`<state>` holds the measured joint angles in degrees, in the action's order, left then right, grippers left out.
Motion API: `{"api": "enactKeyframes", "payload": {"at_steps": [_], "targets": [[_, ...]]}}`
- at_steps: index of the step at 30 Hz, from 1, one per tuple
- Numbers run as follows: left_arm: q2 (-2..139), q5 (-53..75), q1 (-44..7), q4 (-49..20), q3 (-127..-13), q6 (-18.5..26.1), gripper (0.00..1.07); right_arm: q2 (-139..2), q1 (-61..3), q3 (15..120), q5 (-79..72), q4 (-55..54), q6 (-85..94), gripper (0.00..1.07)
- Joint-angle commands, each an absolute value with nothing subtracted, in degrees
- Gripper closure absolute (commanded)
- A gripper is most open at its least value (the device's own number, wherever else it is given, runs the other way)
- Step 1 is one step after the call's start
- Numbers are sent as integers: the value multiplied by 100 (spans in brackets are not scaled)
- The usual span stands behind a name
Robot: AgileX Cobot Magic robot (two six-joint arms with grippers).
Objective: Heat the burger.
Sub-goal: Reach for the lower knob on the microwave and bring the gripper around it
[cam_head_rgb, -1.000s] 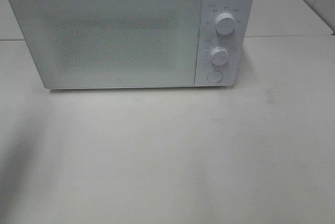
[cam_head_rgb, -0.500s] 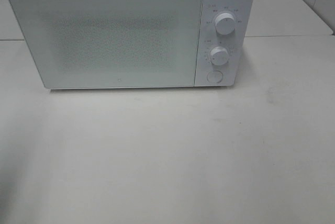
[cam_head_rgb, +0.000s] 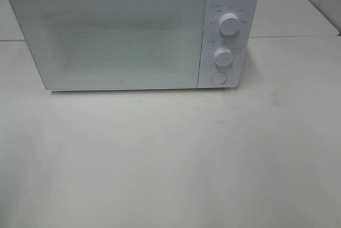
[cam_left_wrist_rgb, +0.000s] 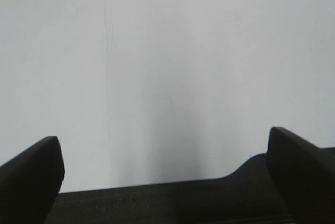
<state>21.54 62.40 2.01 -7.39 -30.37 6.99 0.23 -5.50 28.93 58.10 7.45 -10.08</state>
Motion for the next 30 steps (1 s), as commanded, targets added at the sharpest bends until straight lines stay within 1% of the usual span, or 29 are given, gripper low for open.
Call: {"api": "enactKeyframes", "payload": {"at_steps": [1,15,30], "targets": [[1822,6159,201,-762,-3002,682,7,189,-510,2876,5730,751,-1003,32],[-40,6148,201,-1031,-3002,682,7,189,-510,2876,5730,751,-1003,32],[-155,6154,195,-1026,-2985,699,7,155,-510,2876,5730,751,-1003,32]]}}
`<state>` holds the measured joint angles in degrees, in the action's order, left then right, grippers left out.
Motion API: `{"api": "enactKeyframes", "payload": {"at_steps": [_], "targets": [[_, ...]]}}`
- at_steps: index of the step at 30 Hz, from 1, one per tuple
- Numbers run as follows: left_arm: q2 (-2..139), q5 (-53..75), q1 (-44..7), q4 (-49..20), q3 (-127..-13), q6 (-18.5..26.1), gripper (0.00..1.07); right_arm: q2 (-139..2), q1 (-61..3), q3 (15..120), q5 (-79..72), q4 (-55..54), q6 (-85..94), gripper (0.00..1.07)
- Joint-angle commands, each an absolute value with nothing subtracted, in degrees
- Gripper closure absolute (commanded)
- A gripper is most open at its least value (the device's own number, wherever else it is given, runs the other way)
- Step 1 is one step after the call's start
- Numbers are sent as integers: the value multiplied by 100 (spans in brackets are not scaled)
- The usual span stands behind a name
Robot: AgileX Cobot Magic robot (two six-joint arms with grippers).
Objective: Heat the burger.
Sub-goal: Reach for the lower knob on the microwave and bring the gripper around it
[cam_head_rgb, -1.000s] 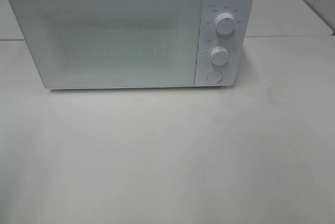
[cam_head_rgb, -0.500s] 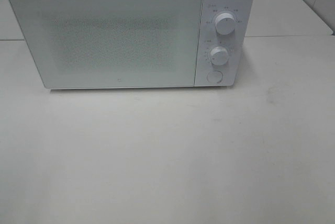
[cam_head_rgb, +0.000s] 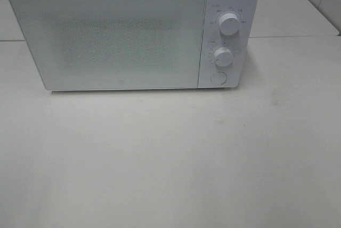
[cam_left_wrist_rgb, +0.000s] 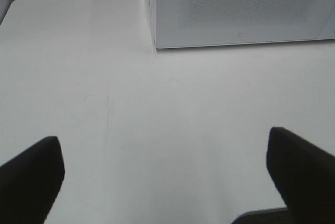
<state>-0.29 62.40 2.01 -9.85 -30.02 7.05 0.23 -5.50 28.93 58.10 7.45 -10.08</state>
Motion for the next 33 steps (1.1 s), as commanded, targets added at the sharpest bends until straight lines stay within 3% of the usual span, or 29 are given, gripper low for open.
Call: {"api": "enactKeyframes", "payload": {"at_steps": [1,33], "targets": [[-155,6154,195,-1026,-2985,699,7,155,-510,2876,5730,751,-1003,32],[-155,6154,195,-1026,-2985,699,7,11,-510,3014,5581,745,-1026,33]]}}
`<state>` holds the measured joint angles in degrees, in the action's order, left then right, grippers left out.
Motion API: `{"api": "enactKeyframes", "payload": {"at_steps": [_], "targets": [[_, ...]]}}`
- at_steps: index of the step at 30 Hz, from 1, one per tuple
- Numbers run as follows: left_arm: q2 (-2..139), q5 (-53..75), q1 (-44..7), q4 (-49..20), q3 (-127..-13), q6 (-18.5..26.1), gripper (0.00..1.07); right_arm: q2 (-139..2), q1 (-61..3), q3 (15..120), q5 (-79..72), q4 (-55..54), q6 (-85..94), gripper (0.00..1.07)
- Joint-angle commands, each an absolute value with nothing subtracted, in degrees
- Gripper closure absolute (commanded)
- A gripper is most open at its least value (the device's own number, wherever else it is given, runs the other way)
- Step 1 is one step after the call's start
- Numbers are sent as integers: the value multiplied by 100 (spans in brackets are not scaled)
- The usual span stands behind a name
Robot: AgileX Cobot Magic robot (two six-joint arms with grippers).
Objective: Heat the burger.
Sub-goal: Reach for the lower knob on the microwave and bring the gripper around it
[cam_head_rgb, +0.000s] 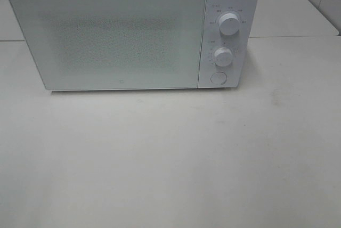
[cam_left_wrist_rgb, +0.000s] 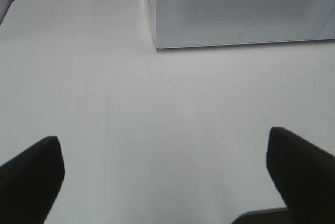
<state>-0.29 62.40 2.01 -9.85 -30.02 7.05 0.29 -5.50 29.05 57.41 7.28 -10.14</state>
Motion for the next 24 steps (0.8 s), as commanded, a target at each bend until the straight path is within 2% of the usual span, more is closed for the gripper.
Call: {"api": "enactKeyframes", "payload": {"at_steps": [1,24], "targets": [[-155,6154,195,-1026,-2985,699,7,11,-510,3014,5581,745,-1026,33],[-155,6154,195,-1026,-2985,699,7,-2504,-510,3220,3392,751,-1020,33]]}}
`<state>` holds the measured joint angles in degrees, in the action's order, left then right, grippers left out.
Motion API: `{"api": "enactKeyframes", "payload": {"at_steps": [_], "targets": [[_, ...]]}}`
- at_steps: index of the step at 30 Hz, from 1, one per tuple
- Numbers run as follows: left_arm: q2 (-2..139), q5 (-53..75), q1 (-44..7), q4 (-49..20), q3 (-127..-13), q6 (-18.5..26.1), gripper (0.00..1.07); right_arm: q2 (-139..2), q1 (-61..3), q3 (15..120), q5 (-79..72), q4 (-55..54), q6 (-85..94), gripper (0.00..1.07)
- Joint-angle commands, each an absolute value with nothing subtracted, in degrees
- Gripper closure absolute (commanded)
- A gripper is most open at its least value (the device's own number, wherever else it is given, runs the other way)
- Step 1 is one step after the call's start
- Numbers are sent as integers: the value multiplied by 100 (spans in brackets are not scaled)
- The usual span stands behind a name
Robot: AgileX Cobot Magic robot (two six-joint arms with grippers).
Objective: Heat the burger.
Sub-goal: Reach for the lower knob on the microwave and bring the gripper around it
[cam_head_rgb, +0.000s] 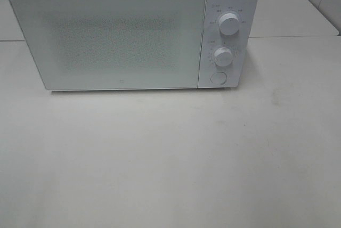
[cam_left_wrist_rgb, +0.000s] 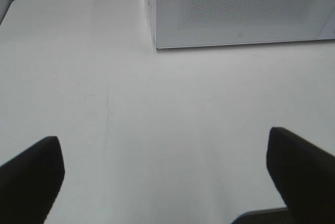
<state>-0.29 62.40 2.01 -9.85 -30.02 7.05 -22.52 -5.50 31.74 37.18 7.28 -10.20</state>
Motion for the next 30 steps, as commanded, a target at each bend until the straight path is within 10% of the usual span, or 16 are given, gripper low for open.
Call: {"api": "enactKeyframes", "payload": {"at_steps": [1,30], "targets": [[-155,6154,195,-1026,-2985,699,7,-2607,-510,3220,3323,745,-1020,33],[-155,6154,195,-1026,-2985,699,7,-5363,-510,3220,579,722,-1020,33]]}}
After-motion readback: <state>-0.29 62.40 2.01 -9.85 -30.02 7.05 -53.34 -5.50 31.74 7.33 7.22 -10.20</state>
